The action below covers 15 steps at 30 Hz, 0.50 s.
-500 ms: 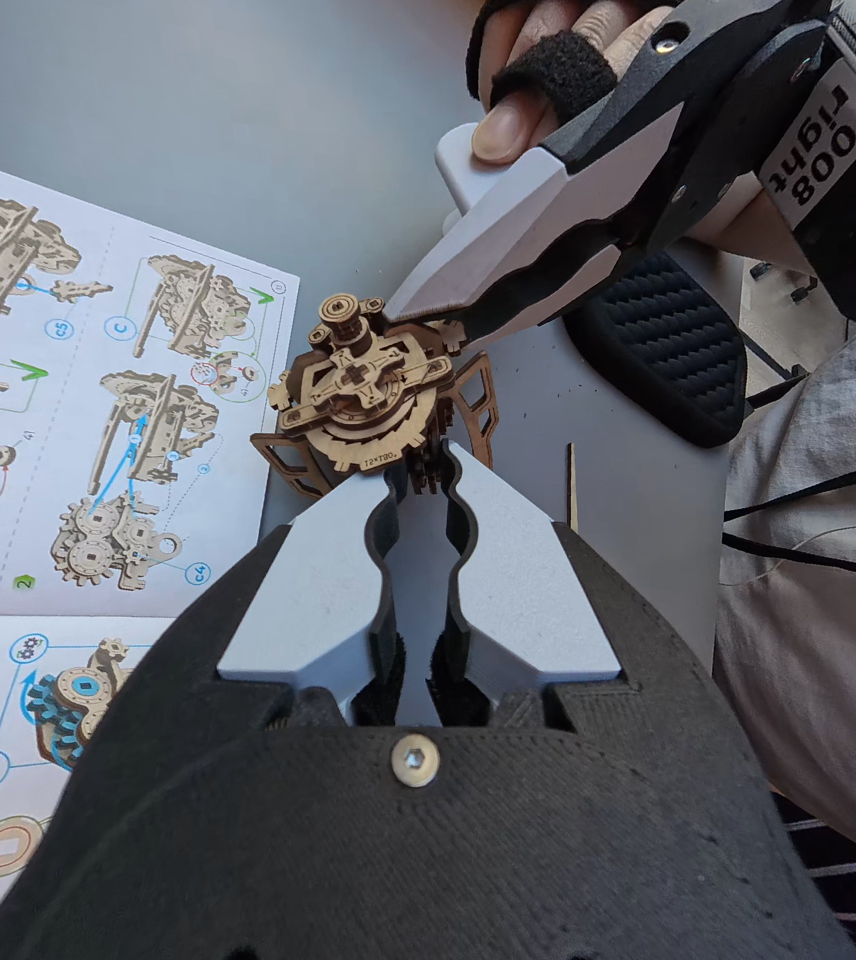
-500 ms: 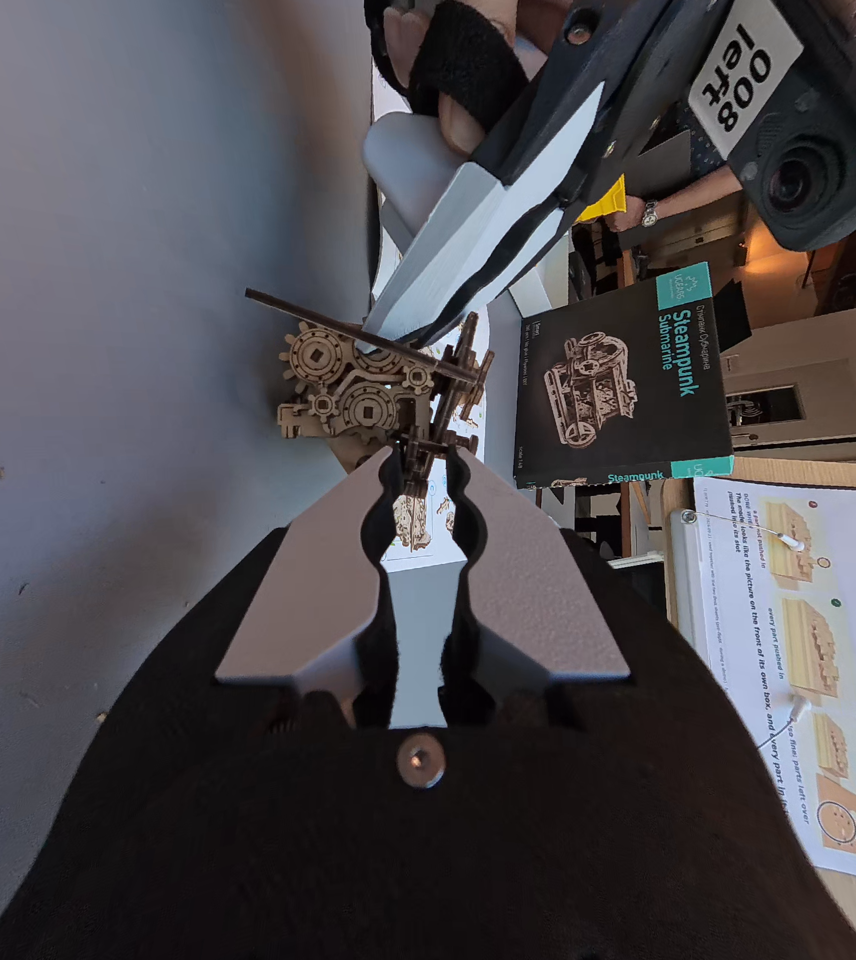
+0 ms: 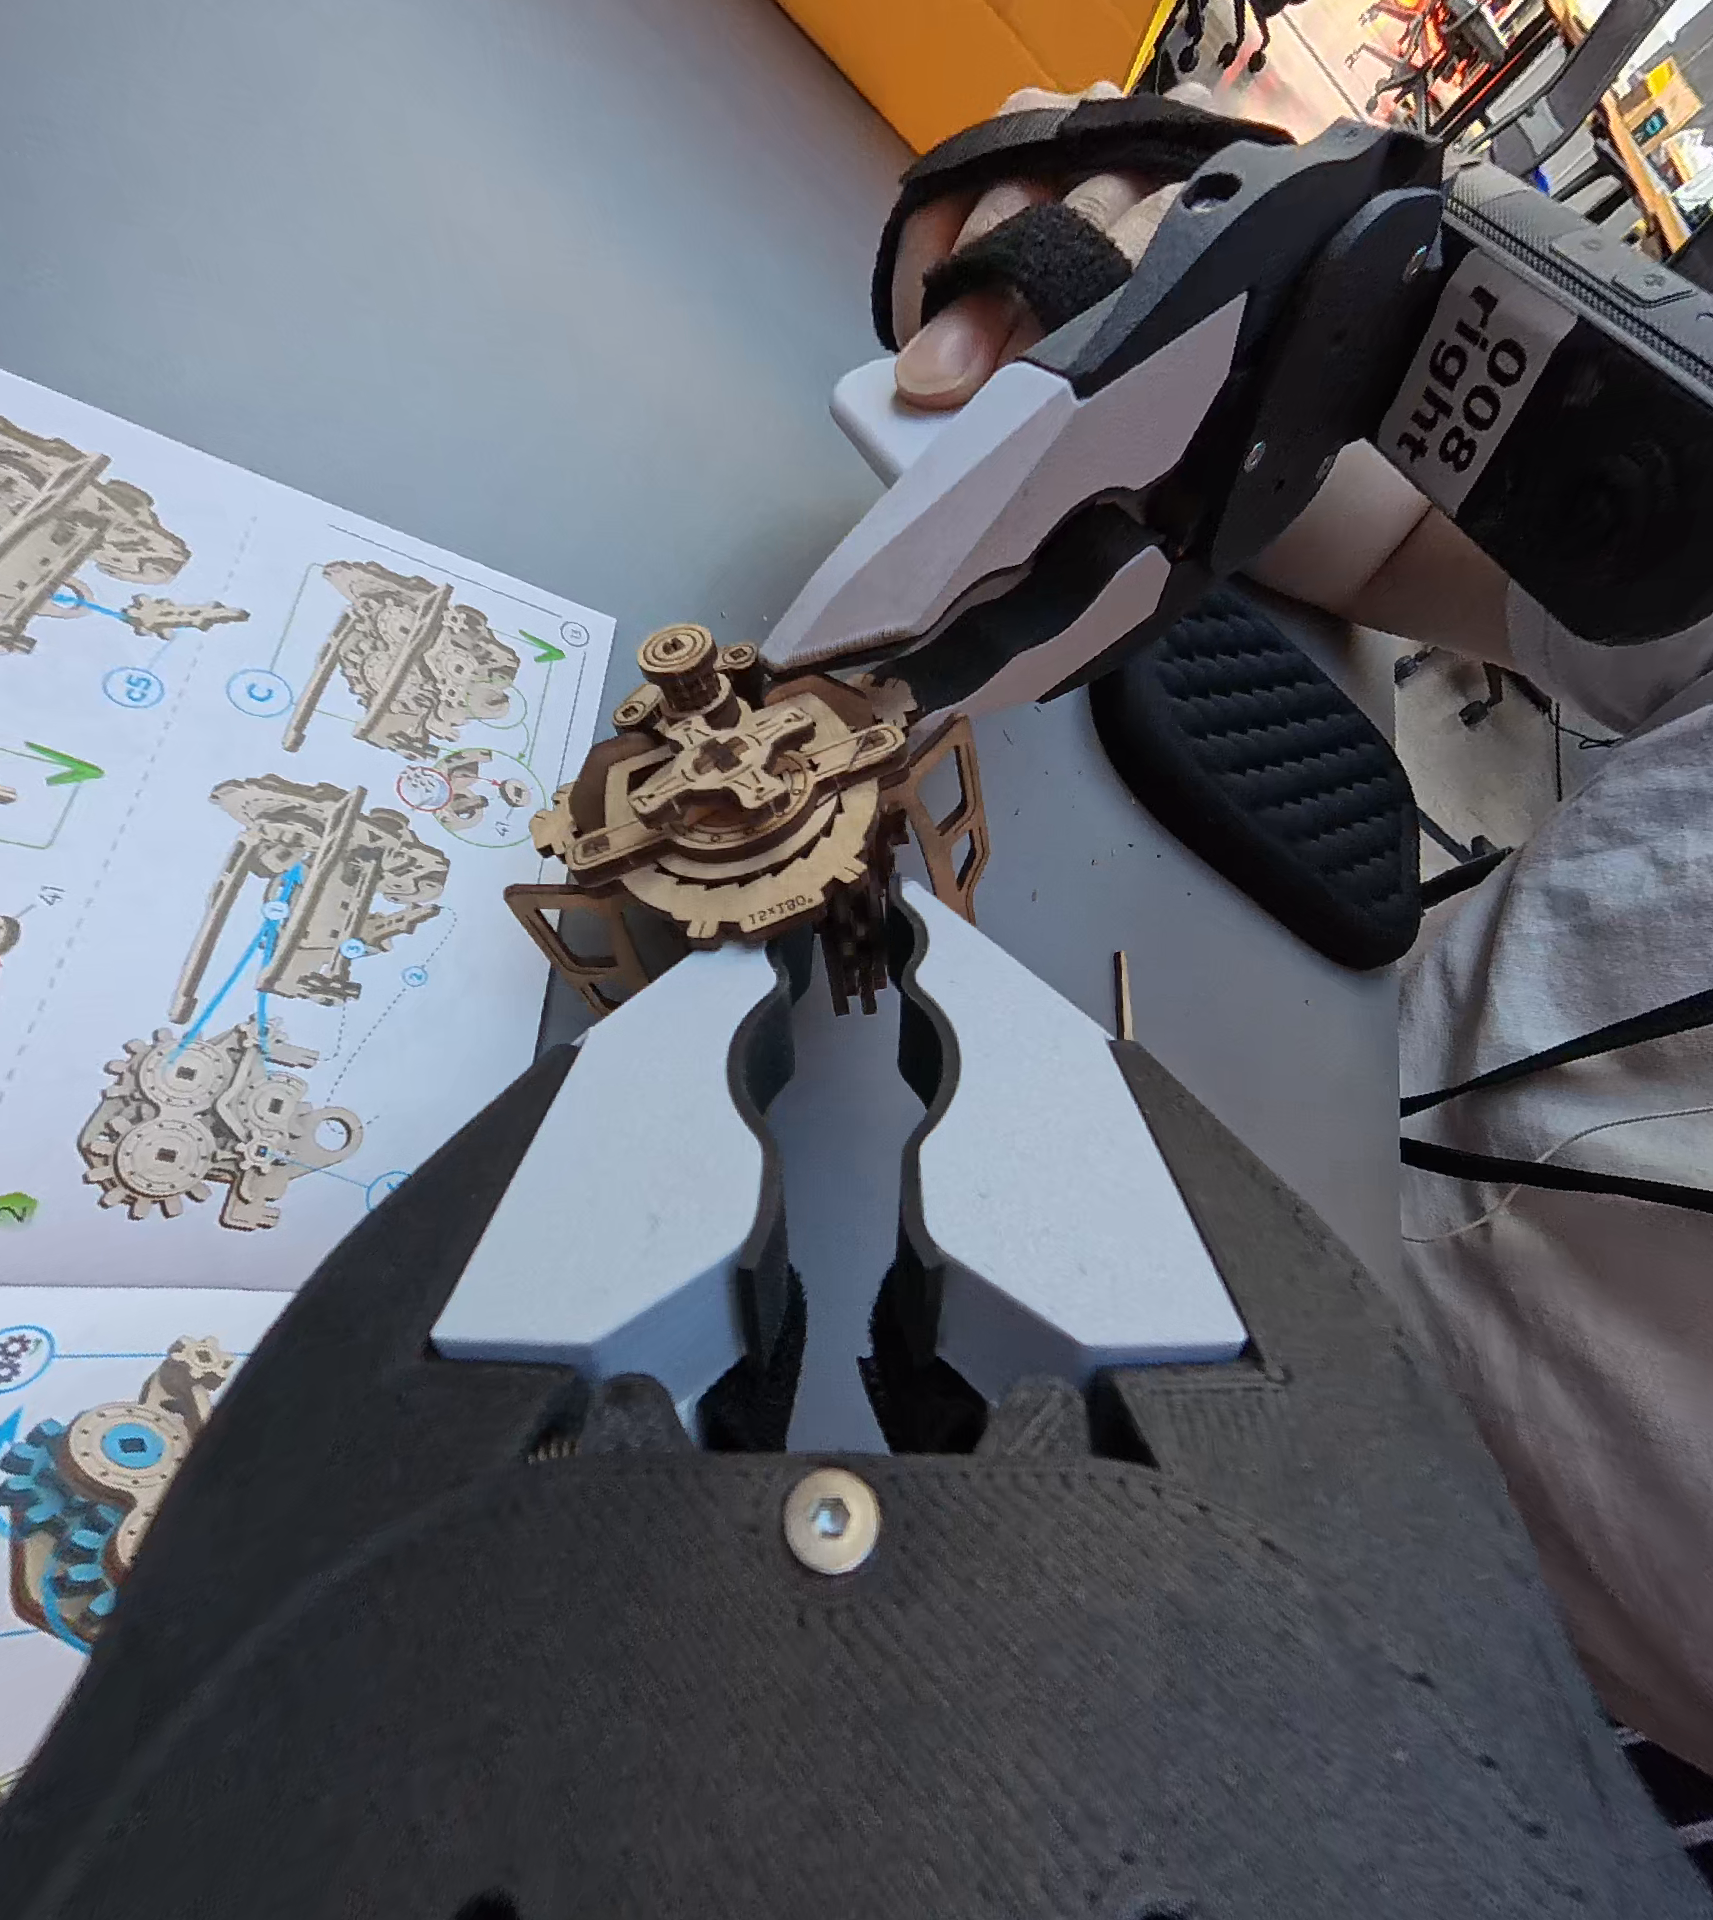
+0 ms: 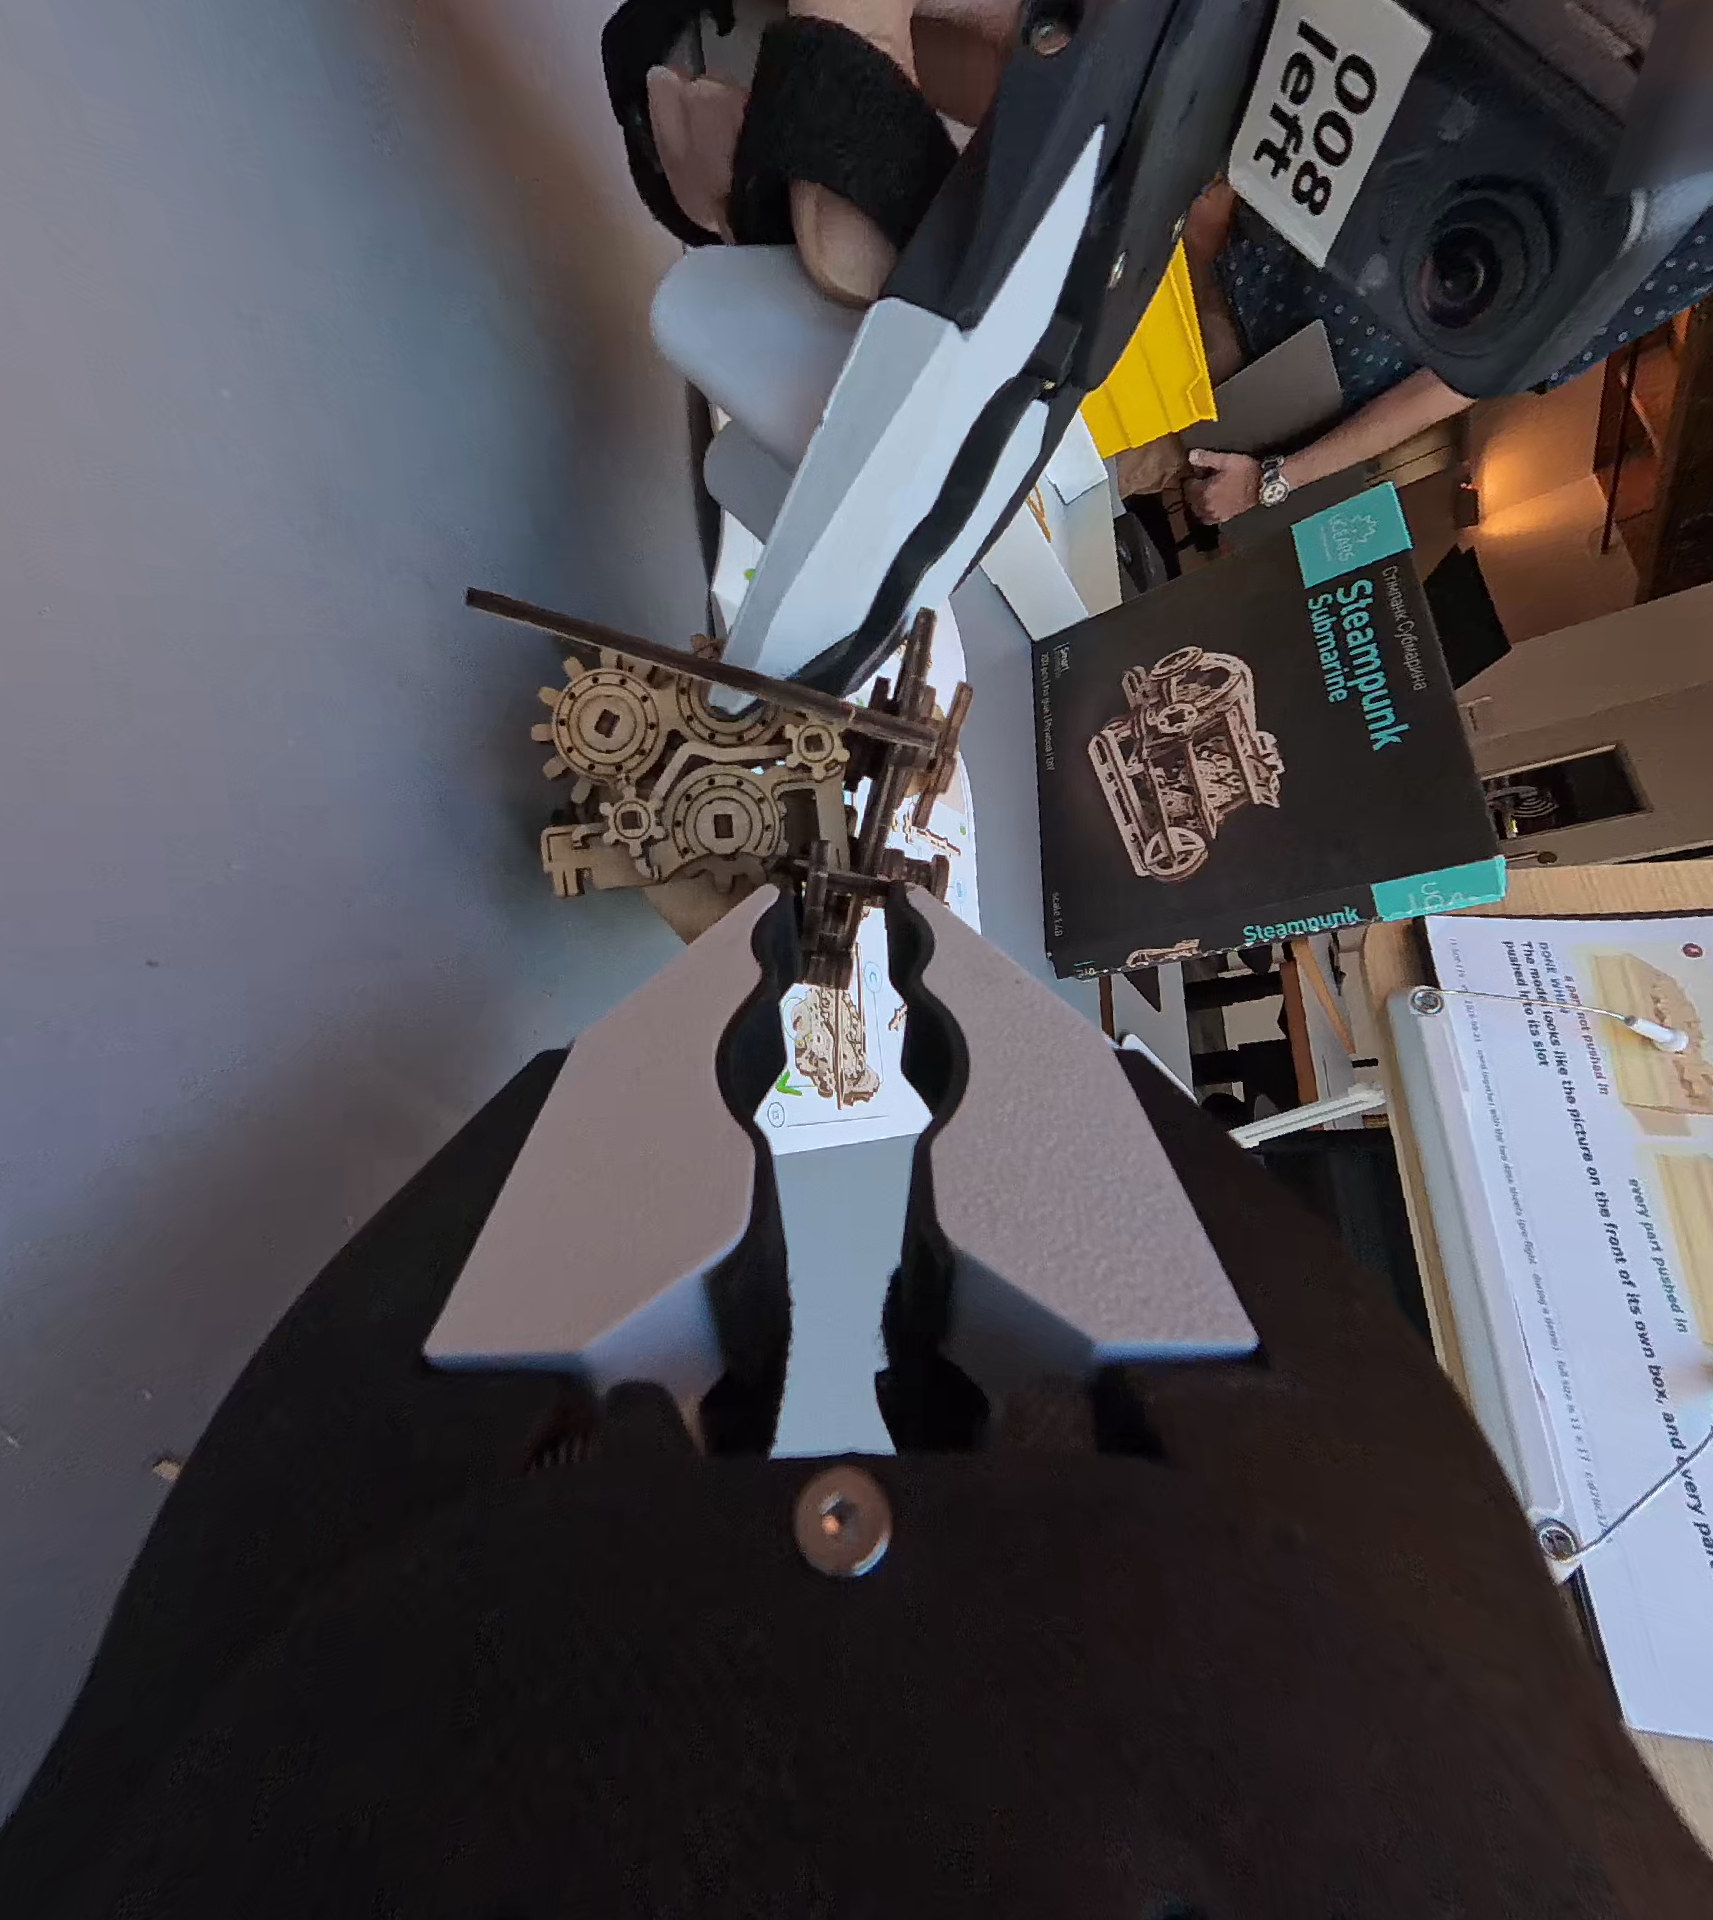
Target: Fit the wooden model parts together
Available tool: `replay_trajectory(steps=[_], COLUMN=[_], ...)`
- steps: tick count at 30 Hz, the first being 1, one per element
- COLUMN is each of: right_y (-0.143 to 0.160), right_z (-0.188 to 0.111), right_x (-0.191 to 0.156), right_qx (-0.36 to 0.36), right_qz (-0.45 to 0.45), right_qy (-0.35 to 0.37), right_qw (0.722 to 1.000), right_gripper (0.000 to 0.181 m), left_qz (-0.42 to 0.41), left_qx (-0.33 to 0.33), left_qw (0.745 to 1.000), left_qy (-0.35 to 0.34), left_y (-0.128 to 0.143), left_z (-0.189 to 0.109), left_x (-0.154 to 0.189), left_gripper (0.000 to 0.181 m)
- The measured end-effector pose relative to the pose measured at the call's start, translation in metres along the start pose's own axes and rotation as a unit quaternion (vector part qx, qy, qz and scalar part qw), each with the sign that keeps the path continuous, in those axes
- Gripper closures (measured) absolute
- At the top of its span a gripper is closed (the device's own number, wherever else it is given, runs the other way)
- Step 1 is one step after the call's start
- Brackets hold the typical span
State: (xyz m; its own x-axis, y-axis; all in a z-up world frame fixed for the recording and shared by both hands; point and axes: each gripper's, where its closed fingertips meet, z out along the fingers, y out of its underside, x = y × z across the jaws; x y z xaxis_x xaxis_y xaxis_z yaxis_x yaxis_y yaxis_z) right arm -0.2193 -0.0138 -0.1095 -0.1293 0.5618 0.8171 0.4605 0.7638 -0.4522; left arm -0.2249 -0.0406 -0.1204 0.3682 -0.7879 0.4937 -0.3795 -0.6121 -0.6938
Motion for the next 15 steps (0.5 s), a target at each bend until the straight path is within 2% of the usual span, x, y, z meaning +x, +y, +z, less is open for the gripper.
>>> replay_trajectory(steps=[9,15], right_y=[0.0005,0.0047], right_z=[-0.0003,-0.0034], right_x=[0.0000,0.0026], right_qx=[0.001,0.004], right_qz=[0.006,0.003], right_qy=[0.005,0.015], right_qw=[1.000,1.000], right_gripper=[0.165,0.166], left_qz=[-0.001,0.052], left_qx=[0.012,0.017], left_qw=[1.000,0.998], left_qy=[0.001,-0.037], left_y=[-0.0018,-0.0069], left_z=[-0.0005,0.0029], left_x=[-0.0036,-0.0038], left_gripper=[0.171,0.171])
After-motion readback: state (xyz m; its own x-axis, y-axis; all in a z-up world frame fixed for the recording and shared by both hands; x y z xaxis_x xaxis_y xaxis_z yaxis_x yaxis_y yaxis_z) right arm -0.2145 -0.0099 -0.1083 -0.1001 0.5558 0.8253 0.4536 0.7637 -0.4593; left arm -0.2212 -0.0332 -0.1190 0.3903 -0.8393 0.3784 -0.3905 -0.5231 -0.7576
